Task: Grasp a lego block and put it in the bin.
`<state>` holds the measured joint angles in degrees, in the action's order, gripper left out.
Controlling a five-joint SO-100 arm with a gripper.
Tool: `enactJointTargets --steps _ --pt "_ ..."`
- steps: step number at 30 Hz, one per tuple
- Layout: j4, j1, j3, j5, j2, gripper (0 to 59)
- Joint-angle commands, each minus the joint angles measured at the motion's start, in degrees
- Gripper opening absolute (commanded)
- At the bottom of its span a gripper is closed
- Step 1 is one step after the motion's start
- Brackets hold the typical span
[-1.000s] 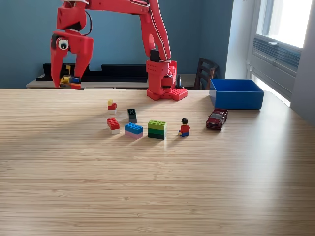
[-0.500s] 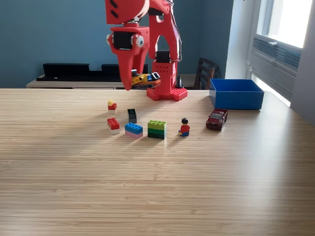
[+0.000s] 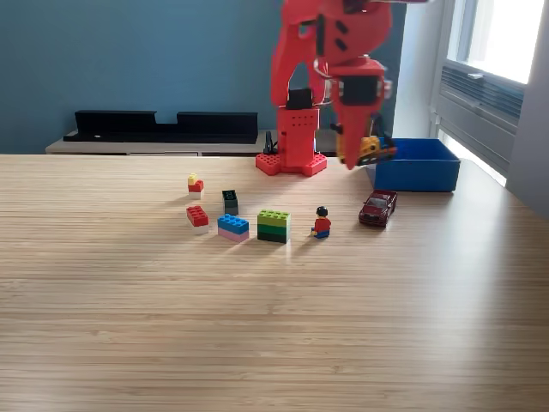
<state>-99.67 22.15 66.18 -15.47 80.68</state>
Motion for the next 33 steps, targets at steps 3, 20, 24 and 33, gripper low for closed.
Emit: enactJointTargets --steps 3,20,24,33 --pt "-2.6 18.3 4.6 -1.2 18.3 0.1" --pt "-2.5 43.7 23.1 4.1 27.1 0.1" --pt "-2.3 48.1 24.0 4.7 26.9 0.1" --pt "-0.6 50.5 24.6 6.9 26.7 0.1"
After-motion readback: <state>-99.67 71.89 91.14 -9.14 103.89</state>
